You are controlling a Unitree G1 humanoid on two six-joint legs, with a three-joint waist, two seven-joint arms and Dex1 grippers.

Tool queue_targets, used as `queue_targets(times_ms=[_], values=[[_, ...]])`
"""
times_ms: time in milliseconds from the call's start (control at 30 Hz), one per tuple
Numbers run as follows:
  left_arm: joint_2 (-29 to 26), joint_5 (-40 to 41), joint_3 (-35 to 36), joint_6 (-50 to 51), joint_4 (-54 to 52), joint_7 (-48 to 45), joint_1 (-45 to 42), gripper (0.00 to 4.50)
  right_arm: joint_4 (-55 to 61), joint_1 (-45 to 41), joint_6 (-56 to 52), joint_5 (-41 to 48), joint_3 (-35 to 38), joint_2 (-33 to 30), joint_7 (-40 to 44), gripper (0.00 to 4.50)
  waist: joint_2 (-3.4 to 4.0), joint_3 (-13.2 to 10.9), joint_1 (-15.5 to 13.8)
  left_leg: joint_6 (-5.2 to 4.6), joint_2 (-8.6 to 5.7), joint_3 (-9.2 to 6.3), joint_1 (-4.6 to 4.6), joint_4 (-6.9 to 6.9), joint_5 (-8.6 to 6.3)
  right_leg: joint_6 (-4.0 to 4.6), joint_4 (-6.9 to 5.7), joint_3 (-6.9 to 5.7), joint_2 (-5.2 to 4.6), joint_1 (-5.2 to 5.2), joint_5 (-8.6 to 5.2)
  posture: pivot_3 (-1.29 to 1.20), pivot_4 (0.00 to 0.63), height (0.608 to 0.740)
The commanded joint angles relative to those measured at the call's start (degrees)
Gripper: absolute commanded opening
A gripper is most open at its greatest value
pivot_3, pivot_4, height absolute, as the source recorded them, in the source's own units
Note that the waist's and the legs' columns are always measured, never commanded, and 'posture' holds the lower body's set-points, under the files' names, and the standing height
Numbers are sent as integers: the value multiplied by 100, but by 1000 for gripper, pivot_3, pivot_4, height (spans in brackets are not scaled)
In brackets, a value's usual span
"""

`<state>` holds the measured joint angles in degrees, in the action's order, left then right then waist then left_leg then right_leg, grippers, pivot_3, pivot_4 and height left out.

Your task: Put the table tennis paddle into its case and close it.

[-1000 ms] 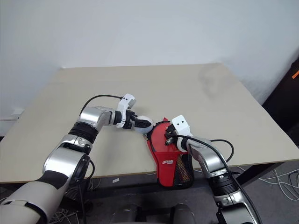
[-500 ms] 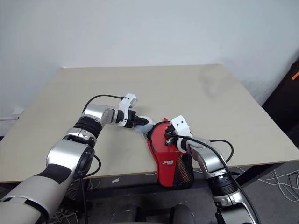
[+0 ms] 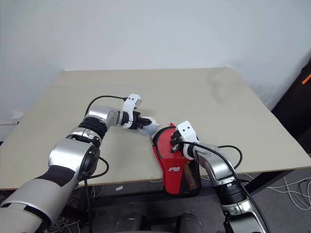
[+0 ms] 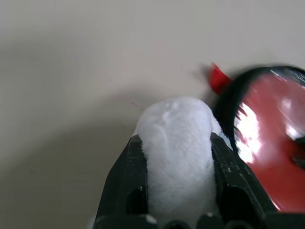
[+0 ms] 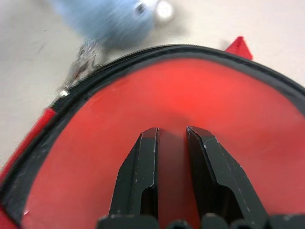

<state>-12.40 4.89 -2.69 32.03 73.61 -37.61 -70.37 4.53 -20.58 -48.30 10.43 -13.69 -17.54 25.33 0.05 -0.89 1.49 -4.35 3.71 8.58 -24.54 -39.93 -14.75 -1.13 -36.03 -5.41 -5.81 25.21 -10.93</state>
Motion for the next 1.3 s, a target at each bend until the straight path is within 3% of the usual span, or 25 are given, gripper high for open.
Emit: queue_targets(times_ms=[33,900,1300], values=[[15,-120,206,-506,41,469,-466,1268,-172,256,-381,-55,-427,-39,177,966,-1,0,0,0,0,0,1,0,0,0,0,0,0,0,0,0,0,724],[1642,-620,733,-1847,405,1942,-838,1268,711,841,-803,-188,-556,-270,116,966,-7,4,-35,-31,-5,-5,0,-10,-24,0,6,-6,-5,-11,0,0,0,724],[2012,-669,1042,-2847,364,2790,-923,1268,632,846,-729,-237,-570,-192,2,966,-7,4,-38,-39,-7,-20,0,-16,-31,1,14,-19,-8,-25,0,0,0,724]])
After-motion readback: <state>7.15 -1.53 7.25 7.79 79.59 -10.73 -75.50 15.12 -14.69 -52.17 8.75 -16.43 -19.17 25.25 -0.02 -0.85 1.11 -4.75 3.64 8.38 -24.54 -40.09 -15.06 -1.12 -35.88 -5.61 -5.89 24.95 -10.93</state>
